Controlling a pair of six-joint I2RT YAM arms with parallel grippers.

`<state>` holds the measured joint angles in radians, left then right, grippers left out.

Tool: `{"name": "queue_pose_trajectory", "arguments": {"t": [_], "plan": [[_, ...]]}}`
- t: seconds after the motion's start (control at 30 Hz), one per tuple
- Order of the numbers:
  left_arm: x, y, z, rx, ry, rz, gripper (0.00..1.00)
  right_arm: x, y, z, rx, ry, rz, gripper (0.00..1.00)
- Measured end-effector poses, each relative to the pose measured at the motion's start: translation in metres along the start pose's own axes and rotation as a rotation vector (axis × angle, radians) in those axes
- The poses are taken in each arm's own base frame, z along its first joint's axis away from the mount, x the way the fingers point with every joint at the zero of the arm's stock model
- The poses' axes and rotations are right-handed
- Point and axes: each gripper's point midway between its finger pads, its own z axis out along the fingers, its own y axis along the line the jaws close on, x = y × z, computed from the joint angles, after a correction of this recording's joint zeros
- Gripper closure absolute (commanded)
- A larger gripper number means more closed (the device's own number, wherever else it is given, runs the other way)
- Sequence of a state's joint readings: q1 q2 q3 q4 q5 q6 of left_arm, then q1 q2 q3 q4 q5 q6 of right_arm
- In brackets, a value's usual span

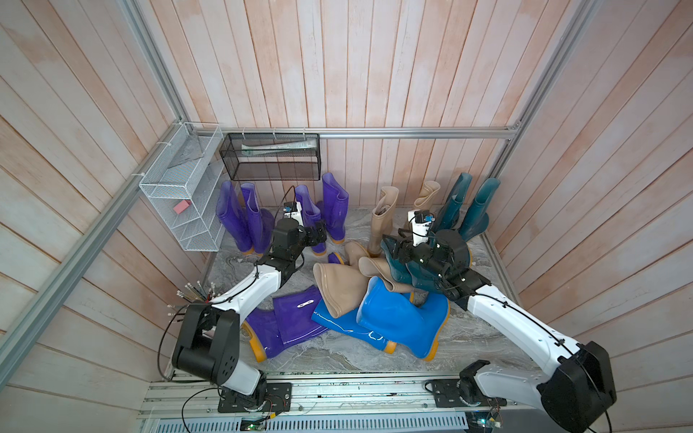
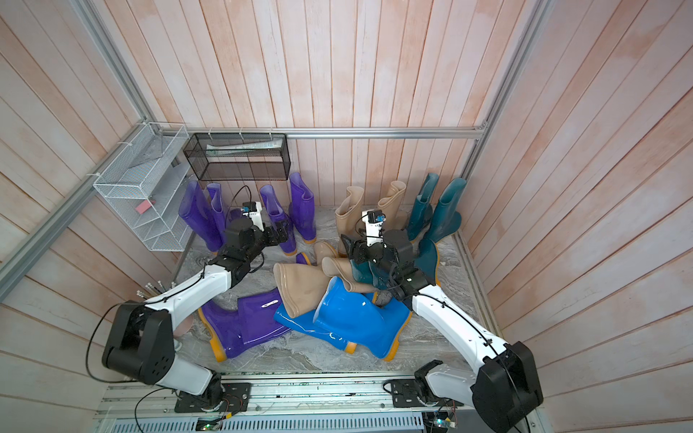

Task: Match and arrange rain boots in pairs
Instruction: Move the rain boot to the center of the board.

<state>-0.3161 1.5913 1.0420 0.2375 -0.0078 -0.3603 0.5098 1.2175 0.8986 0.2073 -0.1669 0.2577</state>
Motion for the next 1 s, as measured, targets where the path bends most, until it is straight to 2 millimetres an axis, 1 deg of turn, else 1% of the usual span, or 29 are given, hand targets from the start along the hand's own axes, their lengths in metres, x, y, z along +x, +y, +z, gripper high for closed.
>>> {"name": "queue_pose_trajectory", "arguments": {"t": [0.03, 0.1, 0.13, 0.17, 0.23, 0.3, 0.33, 0.4, 0.53, 0.63, 0.77, 1.0], "plan": [[0.003, 0.001, 0.01, -0.004, 0.011, 0.0, 0.02, 0.001, -0.001, 0.001, 0.001, 0.004, 0.002, 0.33], [0.007, 0.004, 0.026, -0.015, 0.024, -0.004, 0.15, 0.004, -0.002, 0.003, 0.003, 0.011, 0.003, 0.33], [0.007, 0.006, 0.033, -0.027, 0.023, -0.003, 0.23, 0.005, -0.002, 0.004, 0.003, 0.014, 0.004, 0.33], [0.007, 0.008, 0.037, -0.039, 0.019, 0.0, 0.33, 0.005, -0.002, 0.004, 0.004, 0.015, 0.004, 0.33], [0.004, 0.015, 0.043, -0.066, 0.006, 0.006, 0.6, 0.005, -0.002, 0.004, 0.004, 0.015, 0.004, 0.33], [-0.002, 0.024, 0.046, -0.092, 0.0, 0.013, 0.76, 0.005, -0.002, 0.004, 0.004, 0.015, 0.004, 0.33], [-0.006, 0.033, 0.048, -0.116, -0.002, 0.014, 0.86, 0.006, -0.002, 0.004, 0.004, 0.016, 0.004, 0.33], [-0.016, 0.05, 0.05, -0.154, -0.012, 0.019, 1.0, 0.006, -0.002, 0.004, 0.004, 0.017, 0.003, 0.33], [-0.029, 0.092, 0.048, -0.247, -0.016, 0.043, 1.0, 0.006, -0.002, 0.004, 0.005, 0.018, 0.003, 0.33], [-0.035, 0.111, 0.045, -0.294, -0.023, 0.045, 1.0, 0.008, -0.003, 0.005, 0.006, 0.022, 0.004, 0.34], [-0.04, 0.126, 0.04, -0.363, -0.041, 0.05, 1.0, 0.011, -0.004, 0.008, 0.008, 0.032, 0.006, 0.34], [-0.046, 0.141, 0.034, -0.449, -0.078, 0.071, 1.0, 0.011, -0.005, 0.009, 0.009, 0.035, 0.006, 0.35]]}}
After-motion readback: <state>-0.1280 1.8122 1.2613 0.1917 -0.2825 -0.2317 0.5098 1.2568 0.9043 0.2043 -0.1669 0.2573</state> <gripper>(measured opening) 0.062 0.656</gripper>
